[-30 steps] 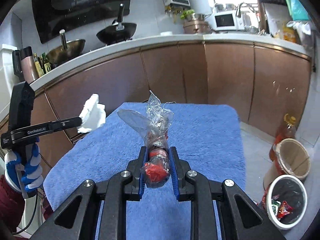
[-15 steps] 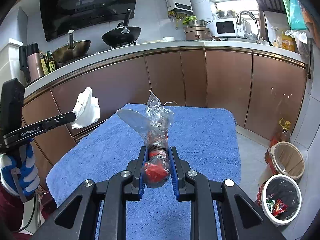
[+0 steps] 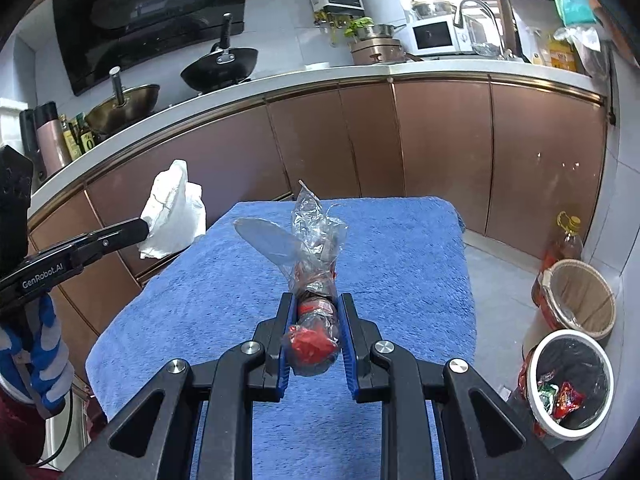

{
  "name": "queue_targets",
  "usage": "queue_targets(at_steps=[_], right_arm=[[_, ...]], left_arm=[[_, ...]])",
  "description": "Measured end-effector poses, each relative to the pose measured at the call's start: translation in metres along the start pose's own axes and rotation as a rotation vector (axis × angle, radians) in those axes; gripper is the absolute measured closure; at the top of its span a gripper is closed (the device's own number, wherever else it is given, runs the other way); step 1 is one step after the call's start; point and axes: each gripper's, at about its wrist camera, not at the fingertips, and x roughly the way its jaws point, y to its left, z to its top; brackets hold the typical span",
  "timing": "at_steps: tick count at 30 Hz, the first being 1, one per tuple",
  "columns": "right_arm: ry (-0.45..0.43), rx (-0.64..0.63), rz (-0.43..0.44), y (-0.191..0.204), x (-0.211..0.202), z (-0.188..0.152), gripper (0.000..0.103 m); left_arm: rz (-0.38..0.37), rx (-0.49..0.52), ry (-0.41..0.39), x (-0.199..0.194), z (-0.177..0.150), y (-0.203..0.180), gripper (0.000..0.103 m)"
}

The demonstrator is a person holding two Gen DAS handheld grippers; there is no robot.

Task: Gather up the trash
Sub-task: 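Carry the tissue and clear wrapper over the white bin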

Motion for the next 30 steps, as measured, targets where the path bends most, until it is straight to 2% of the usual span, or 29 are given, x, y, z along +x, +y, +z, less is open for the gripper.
queue_targets(at_steps=[7,13,16,23,30], right_arm=[[-0.015,0.062,-0.016,-0.031,-0.004,-0.006,0.083],[-0.054,0.151,-0.069,-0.076,-0.020,-0.012,0.083],[-0.078,0.205,-0.126,-0.107,-0.033,-0.019,0.083],[-0.090,0.327,-0.320,-0.189,-0.057,-0.045,0.083],[-0.025,0.462,-0.480,-0.274,-0.051,-0.082,0.082]], left_arm=[[-0.038,0.053,0.039,0.026,0.011,-0.034,0.100],[-0.117,0.113,0.086,0.064,0.025,-0.083,0.100],[-0.175,0.152,0.115,0.090,0.032,-0.117,0.100],[-0.320,0.279,0.224,0.170,0.037,-0.215,0.100],[-0.420,0.351,0.355,0.258,0.021,-0.301,0.100]])
